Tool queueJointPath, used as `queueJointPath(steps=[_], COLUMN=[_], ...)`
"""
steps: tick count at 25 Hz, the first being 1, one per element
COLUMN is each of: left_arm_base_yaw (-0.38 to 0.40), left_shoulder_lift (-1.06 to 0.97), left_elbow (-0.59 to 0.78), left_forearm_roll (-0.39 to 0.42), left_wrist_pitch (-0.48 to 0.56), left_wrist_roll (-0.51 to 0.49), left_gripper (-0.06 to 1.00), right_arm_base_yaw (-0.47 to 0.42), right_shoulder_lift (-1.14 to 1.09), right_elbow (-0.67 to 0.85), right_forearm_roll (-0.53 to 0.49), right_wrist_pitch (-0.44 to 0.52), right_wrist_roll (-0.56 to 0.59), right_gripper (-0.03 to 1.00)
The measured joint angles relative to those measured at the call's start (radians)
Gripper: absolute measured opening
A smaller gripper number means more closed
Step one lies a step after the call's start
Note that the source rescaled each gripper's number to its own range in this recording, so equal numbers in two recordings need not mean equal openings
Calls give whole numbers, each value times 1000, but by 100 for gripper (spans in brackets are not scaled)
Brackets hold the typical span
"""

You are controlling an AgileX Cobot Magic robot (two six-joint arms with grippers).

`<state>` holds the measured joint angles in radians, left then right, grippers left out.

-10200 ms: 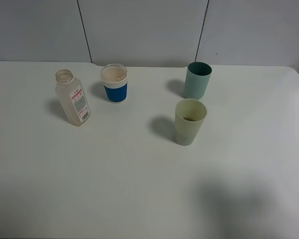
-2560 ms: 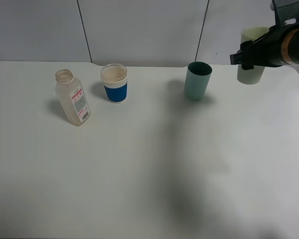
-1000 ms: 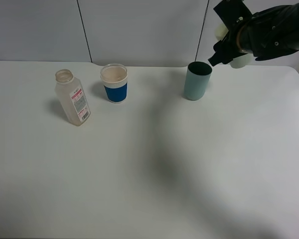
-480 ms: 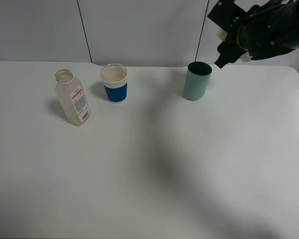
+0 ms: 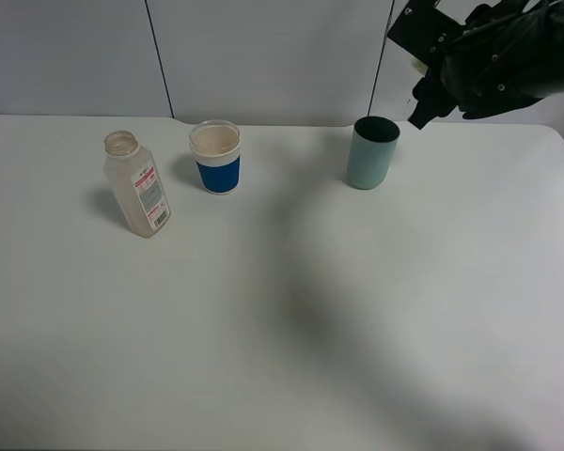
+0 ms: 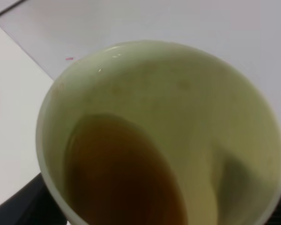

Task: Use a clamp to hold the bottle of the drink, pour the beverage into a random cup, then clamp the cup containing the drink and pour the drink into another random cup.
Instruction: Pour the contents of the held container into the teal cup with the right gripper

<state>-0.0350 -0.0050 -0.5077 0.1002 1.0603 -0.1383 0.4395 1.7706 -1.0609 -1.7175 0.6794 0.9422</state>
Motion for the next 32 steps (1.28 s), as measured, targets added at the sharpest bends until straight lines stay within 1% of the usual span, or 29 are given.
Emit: queueJointPath(steps=[8, 15, 32], left_arm_base_yaw=[0, 0, 0], left_shoulder_lift=[0, 0, 0], left_elbow=[0, 0, 0], left_forearm_roll=[0, 0, 0], left_wrist_pitch=[0, 0, 0], left_wrist_roll=[0, 0, 0], left_gripper=[100, 100, 100], right_arm_base_yaw=[5, 5, 24], right_shoulder_lift=[49, 69, 92], right_elbow=[0, 0, -37], right_forearm_roll=[0, 0, -1], right_wrist_pitch=[18, 19, 15], right_wrist_roll=[-65, -87, -200], right_gripper=[4, 4, 4])
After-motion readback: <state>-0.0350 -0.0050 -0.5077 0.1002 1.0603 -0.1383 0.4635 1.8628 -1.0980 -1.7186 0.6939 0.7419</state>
